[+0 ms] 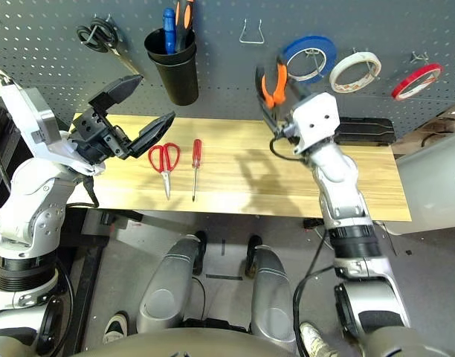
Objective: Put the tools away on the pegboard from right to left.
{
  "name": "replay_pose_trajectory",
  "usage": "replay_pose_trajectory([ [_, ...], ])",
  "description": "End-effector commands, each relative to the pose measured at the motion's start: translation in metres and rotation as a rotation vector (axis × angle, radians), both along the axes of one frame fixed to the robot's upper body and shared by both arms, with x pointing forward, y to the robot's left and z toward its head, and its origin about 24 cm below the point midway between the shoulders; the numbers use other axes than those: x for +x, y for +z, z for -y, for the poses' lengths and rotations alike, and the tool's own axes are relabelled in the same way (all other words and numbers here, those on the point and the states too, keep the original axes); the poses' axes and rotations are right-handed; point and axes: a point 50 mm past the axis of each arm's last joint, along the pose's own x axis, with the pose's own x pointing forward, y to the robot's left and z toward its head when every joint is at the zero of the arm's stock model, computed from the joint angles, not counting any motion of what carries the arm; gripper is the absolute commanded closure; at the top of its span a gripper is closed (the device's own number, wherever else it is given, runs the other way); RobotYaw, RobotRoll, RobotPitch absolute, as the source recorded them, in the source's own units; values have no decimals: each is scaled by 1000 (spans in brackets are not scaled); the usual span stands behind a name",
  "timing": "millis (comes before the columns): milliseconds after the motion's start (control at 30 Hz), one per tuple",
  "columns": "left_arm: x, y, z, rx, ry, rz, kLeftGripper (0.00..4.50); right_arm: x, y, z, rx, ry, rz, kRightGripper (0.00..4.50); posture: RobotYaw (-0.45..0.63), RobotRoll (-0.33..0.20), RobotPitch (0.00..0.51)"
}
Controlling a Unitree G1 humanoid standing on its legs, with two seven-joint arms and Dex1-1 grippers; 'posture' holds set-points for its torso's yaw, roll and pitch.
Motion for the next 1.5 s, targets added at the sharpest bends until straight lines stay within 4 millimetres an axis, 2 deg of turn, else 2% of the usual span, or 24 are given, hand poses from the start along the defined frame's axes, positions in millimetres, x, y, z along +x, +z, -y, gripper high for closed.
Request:
replay_pose_trajectory([
  [33,1,1,2,-11,-23,-2,0,-2,19,-4,38,-10,88,1583,306,0,263],
  [500,2,-1,2,-5,-22,-9,0,6,88,-34,140,16,263,1583,306,0,262],
  [633,2,-1,2,-5,-19,-11,0,13,97,-41,157,25,283,1583,312,0,265],
  [1033,1,-1,1,4,-9,-15,0,42,92,-46,198,-12,239,1583,335,0,271],
  [1167,1,-1,2,7,-6,-16,0,55,78,-47,235,-35,151,1583,344,0,274],
  [1500,1,0,2,11,-3,-18,0,65,47,-50,234,-53,26,1583,347,0,273],
])
